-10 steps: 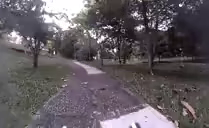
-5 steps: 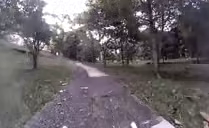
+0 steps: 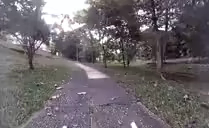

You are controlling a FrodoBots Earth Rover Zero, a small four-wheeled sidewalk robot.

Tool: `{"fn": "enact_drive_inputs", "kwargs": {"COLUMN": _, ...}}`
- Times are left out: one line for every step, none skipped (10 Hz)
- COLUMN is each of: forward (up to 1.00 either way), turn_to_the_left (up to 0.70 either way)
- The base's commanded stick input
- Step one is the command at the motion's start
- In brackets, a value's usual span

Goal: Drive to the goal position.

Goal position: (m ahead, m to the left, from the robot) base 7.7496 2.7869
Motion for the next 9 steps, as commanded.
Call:
{"fn": "enact_drive_inputs", "kwargs": {"forward": 0.70, "turn_to_the_left": 0.00}}
{"fn": "enact_drive_inputs", "kwargs": {"forward": 0.70, "turn_to_the_left": 0.00}}
{"fn": "enact_drive_inputs", "kwargs": {"forward": 0.70, "turn_to_the_left": 0.00}}
{"fn": "enact_drive_inputs", "kwargs": {"forward": 0.70, "turn_to_the_left": 0.00}}
{"fn": "enact_drive_inputs", "kwargs": {"forward": 0.70, "turn_to_the_left": 0.00}}
{"fn": "enact_drive_inputs", "kwargs": {"forward": 0.70, "turn_to_the_left": 0.00}}
{"fn": "enact_drive_inputs", "kwargs": {"forward": 0.70, "turn_to_the_left": 0.01}}
{"fn": "enact_drive_inputs", "kwargs": {"forward": 0.70, "turn_to_the_left": 0.01}}
{"fn": "enact_drive_inputs", "kwargs": {"forward": 0.70, "turn_to_the_left": 0.00}}
